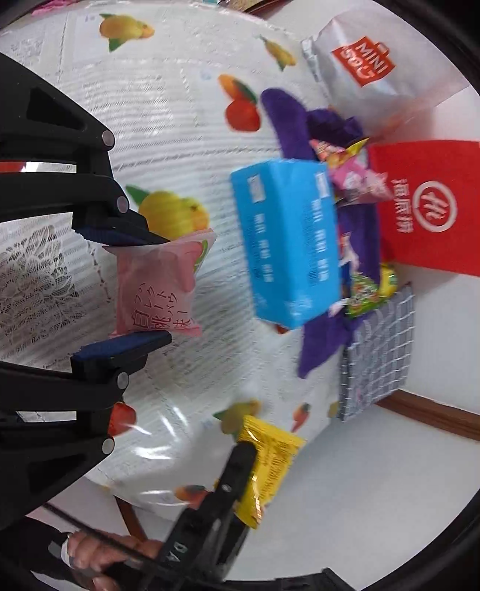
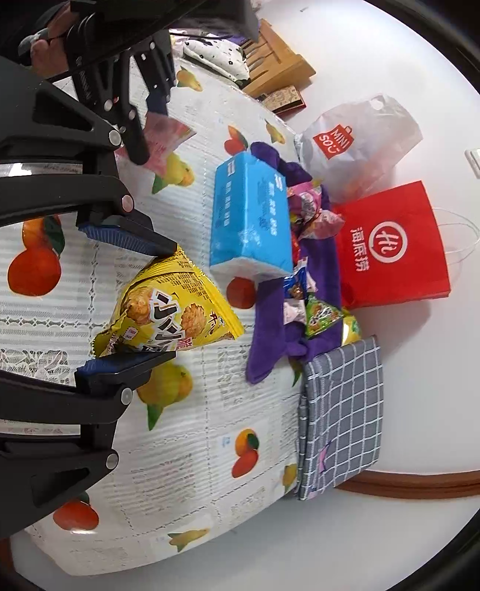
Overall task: Organize snacks
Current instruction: 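Carry the pink packet and yellow bag over the purple towel with both grippers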
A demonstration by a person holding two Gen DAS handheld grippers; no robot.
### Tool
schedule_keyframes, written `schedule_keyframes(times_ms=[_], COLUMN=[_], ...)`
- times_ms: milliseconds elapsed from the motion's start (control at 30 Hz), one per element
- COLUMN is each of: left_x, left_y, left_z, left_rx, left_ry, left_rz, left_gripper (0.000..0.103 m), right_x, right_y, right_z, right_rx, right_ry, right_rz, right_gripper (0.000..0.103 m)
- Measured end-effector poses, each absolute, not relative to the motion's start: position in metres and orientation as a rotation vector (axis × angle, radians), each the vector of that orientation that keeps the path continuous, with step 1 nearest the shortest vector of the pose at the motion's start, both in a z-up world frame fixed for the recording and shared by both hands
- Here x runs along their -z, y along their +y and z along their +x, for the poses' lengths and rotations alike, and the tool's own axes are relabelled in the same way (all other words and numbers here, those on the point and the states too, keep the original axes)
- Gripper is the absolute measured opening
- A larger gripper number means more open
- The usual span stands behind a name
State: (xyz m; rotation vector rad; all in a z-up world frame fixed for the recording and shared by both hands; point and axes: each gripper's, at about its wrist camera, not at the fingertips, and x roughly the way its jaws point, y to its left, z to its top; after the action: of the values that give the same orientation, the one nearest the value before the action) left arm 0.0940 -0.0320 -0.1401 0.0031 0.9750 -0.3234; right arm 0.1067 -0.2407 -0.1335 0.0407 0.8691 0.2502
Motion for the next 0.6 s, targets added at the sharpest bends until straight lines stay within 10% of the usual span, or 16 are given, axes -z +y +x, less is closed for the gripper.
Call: schedule_keyframes(times_ms=[600], left_x=[0.066], left_y=[-0.014], left_z=[0.142], left_rx=[0.308], left_ry=[0.848], left_rz=[-0.025], left_gripper=[0.040], right_x=[0.079], right_y=[-0.231], right_z=[0.145], right_rx=[-0.238], right_ry=[0.793], right_rz=[0.038], right_gripper=[0.049])
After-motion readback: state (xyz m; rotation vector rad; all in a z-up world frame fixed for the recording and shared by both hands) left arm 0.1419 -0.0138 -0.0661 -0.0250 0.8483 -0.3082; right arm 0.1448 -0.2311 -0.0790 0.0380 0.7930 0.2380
